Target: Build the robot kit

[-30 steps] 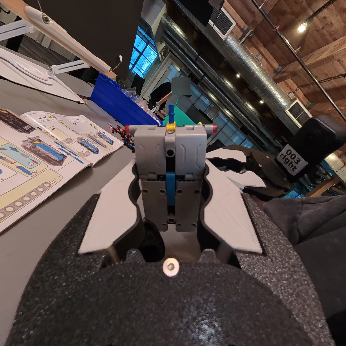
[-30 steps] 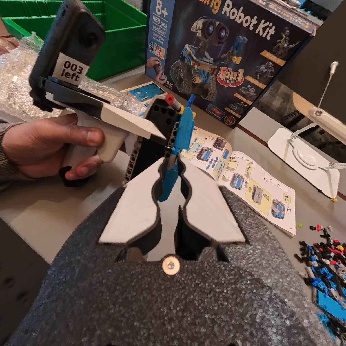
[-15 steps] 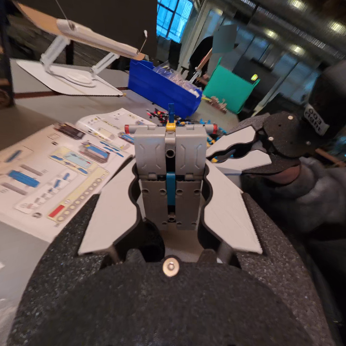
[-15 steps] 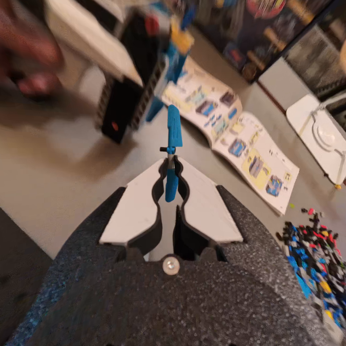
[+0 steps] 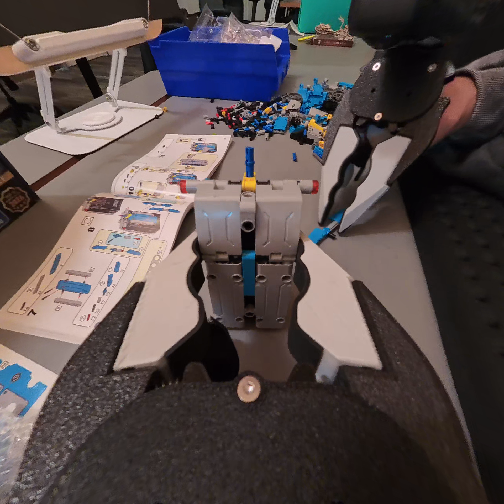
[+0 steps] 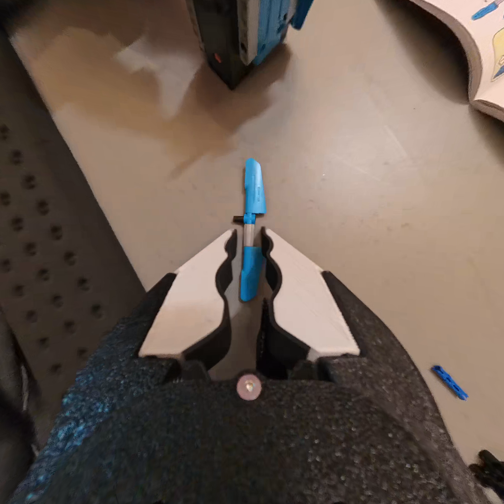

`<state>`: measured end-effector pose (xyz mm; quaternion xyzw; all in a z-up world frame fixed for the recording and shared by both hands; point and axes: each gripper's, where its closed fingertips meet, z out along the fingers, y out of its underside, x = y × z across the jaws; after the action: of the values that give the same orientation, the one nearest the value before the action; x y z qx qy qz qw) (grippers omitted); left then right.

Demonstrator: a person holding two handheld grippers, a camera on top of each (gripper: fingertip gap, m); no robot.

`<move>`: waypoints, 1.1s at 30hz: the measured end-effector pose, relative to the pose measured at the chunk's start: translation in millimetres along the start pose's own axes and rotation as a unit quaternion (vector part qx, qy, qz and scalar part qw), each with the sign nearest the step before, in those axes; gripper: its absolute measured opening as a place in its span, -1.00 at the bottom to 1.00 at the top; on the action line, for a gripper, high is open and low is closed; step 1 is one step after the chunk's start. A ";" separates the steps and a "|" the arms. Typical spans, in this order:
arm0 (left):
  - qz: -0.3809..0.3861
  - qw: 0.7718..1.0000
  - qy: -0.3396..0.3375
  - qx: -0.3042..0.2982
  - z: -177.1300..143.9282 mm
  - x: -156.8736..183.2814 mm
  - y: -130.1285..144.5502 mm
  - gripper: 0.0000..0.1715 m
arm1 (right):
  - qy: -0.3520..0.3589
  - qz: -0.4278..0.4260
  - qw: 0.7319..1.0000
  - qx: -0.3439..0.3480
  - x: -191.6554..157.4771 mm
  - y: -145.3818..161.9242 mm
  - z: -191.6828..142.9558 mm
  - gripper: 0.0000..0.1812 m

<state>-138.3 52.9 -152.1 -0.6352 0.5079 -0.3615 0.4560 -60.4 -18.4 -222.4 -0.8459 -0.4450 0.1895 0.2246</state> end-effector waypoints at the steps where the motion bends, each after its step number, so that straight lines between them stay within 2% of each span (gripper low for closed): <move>1: 0.000 1.000 0.006 0.000 -1.4 0.2 0.7 -0.24 | 0.005 0.004 1.000 0.007 3.1 -2.3 -0.2 -0.73; 4: 0.005 1.000 0.021 -0.003 -7.3 0.9 3.9 -0.24 | 0.001 -0.008 0.997 0.071 2.6 -27.5 -1.4 -0.55; 6: 0.004 0.999 0.039 -0.007 -12.9 2.0 8.0 -0.24 | -0.017 -0.054 0.987 0.151 -4.0 -60.4 -0.4 -0.41; 8: 0.006 0.998 0.061 -0.012 -20.7 2.5 11.5 -0.24 | -0.040 -0.088 0.971 0.217 -6.7 -89.6 5.0 -0.38; 11: 0.003 0.997 0.075 -0.015 -27.8 2.5 15.6 -0.23 | -0.095 -0.115 0.964 0.220 -13.4 -111.4 16.0 -0.34; 14: 0.009 0.997 0.070 -0.019 -27.4 2.8 16.2 -0.24 | -0.112 -0.104 0.964 0.219 -12.8 -117.5 15.8 -0.39; 17: 0.004 0.997 0.072 -0.019 -27.4 2.3 16.0 -0.24 | -0.093 -0.099 0.973 0.186 -7.0 -99.1 15.1 -0.46; 19: 0.006 0.997 0.072 -0.021 -27.7 2.8 16.5 -0.24 | -0.081 -0.089 0.985 0.120 1.3 -70.4 13.2 -0.54; 22: 0.007 0.997 0.078 -0.027 -30.9 2.4 18.5 -0.24 | -0.085 -0.063 0.994 0.038 11.3 -24.7 0.6 -0.50; 25: 0.007 0.997 0.078 -0.026 -30.8 2.5 18.4 -0.24 | -0.108 -0.035 0.994 0.002 15.4 4.2 -9.9 -0.58; 28: 0.007 0.997 0.076 -0.026 -30.7 2.3 18.3 -0.24 | -0.157 -0.001 0.987 0.015 5.0 6.9 -16.1 -0.59; 33: 0.005 0.997 0.077 -0.028 -30.6 2.5 18.4 -0.24 | -0.146 -0.032 0.989 0.017 -1.7 -2.6 -9.5 -0.67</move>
<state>-171.7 42.7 -159.6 -0.6153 0.5544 -0.3926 0.3999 -58.1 -20.6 -212.9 -0.7908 -0.4966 0.3108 0.1774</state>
